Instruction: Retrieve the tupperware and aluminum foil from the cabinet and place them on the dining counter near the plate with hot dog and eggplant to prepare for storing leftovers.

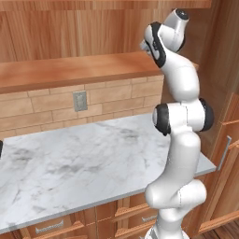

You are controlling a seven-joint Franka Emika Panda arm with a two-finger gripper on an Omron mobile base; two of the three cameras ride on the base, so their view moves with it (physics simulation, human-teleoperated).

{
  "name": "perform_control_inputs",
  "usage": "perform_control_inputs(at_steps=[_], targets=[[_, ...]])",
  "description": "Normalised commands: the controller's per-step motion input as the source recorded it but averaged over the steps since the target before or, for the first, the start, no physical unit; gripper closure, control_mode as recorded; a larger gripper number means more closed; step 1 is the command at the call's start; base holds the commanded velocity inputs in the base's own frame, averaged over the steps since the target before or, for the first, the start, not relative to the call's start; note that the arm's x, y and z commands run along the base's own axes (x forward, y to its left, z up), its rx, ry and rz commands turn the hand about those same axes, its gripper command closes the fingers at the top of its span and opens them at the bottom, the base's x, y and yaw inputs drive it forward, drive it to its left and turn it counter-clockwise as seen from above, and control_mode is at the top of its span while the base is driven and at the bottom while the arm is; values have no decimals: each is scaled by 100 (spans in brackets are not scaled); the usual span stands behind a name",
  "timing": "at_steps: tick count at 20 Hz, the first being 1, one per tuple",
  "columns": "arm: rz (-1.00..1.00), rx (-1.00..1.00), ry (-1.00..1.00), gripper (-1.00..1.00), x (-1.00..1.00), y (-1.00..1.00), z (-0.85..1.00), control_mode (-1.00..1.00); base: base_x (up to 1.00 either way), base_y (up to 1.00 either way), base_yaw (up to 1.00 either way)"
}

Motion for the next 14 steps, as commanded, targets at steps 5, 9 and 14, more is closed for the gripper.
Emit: perform_control_inputs(at_steps=[5,9,14], targets=[[7,0,-10,100,-75,13,0,-100,0,0,0],[10,3,-22,100,-95,36,-6,-100,0,0,0],[12,1,-2,100,-100,51,0,-100,0,0,0]])
